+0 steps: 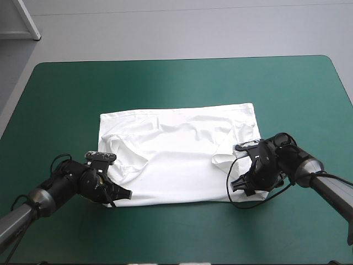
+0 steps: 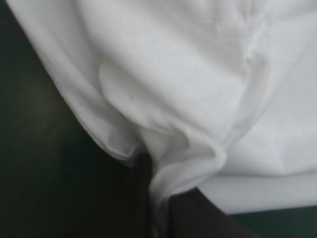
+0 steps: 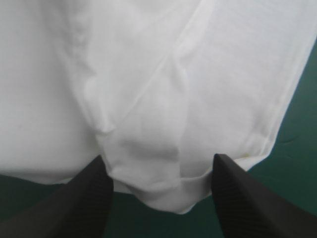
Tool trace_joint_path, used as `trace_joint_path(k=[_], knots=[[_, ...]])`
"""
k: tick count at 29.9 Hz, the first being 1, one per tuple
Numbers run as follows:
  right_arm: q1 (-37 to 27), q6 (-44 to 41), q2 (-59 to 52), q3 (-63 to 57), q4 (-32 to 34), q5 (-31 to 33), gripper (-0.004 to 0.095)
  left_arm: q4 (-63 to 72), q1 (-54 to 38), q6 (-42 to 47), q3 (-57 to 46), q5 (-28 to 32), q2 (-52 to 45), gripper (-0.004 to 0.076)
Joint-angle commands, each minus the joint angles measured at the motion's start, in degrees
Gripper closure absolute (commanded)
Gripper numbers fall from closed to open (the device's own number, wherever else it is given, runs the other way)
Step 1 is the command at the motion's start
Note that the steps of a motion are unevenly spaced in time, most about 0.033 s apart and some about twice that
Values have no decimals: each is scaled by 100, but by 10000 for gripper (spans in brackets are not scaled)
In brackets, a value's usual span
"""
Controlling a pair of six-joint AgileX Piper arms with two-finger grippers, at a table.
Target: Fold the cloth
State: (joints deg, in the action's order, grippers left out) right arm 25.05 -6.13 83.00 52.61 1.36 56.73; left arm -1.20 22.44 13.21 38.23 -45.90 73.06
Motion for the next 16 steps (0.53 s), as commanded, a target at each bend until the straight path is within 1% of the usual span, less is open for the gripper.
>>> trace_joint_path(k=[1,4,6,8,10,12,14,15,16], knots=[[2,61,-124,-36,-40,-135,461,-82,14,2,59,-401,-311,731],[2,61,-124,-533,-136,-523,538,-82,14,2,59,-427,-422,731],[2,61,-124,-910,-172,-868,560,-82,14,2,59,-427,-456,731],[2,61,-124,-1182,-172,-1094,565,-82,14,2,59,-427,-456,731],[2,91,-124,-1359,-172,-1221,598,-82,14,2,59,-427,-464,731],[2,146,-124,-1430,-136,-1221,685,-82,14,2,59,-427,-468,731],[2,154,-160,-1430,-136,-1221,805,-82,14,2,59,-436,-468,731],[2,170,-214,-1430,-136,-1221,887,-82,14,2,59,-439,-468,731],[2,170,-304,-1430,-136,-1221,922,-82,14,2,70,-463,-468,731]])
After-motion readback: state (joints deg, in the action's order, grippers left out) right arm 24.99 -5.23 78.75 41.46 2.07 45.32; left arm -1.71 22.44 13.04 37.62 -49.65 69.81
